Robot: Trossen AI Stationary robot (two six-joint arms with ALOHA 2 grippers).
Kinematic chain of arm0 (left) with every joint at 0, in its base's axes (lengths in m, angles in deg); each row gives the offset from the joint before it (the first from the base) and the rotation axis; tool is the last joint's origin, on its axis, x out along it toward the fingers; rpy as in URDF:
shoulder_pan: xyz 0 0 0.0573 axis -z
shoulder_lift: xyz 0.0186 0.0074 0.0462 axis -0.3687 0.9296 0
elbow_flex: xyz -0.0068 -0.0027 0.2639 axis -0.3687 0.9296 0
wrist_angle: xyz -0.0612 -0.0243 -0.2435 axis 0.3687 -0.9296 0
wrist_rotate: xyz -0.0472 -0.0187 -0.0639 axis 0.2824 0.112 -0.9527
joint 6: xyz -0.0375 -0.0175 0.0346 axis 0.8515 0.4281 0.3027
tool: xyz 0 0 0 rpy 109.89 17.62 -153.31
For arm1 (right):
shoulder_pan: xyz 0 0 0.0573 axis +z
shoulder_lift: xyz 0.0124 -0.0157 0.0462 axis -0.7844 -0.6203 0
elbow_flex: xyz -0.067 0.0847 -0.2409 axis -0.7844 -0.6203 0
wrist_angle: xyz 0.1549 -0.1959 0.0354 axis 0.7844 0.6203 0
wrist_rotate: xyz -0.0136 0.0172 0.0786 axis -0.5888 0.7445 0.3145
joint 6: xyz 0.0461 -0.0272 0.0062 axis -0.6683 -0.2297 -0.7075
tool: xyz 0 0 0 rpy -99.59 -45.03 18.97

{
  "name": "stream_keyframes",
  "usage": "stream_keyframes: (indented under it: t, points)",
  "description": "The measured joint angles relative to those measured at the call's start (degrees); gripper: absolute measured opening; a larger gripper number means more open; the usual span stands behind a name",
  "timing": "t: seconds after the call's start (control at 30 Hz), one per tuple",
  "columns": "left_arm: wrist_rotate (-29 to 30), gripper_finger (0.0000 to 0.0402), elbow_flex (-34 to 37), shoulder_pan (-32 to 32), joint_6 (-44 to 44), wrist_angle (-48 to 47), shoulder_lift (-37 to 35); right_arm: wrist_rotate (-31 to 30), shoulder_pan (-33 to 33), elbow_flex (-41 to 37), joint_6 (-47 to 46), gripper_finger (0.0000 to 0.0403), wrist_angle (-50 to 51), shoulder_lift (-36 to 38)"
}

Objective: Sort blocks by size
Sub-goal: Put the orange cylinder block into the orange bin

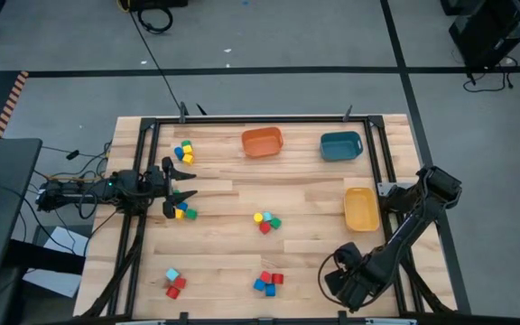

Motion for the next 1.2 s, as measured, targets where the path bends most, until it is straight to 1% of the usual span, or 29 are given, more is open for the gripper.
stream_keyframes:
  t: [0.17,0.37,0.47,0.7,1.0,1.1,1.2]
  points:
    - [0.00,0.0252,0.00,0.02,0.00,0.01,-0.01,0.00,-0.16,-0.79,0.01,0.0211,-0.53,0.02]
    - [0.00,0.0252,0.00,-0.01,0.02,0.00,0.00,0.61,-0.16,-2.59,0.12,0.0189,-6.24,0.04]
    - [-0.01,0.0252,-0.01,0.02,0.01,0.01,0.02,0.63,-0.16,-3.50,0.03,0.0180,-7.31,0.04]
    - [0.00,0.0252,0.00,0.01,0.00,0.02,0.01,0.62,-0.18,-3.81,0.26,0.0163,-7.19,0.04]
    - [-0.01,0.0252,0.00,0.00,0.00,0.01,0.01,0.63,-0.43,-3.79,0.18,0.0158,-7.04,0.22]
    - [-0.01,0.0252,-0.02,0.01,0.00,0.02,0.02,-0.27,-0.63,-2.97,0.47,0.0157,-5.72,1.23]
    - [0.00,0.0252,0.00,0.00,0.02,0.00,0.02,-2.40,-0.66,-1.06,0.64,0.0156,-1.18,2.33]
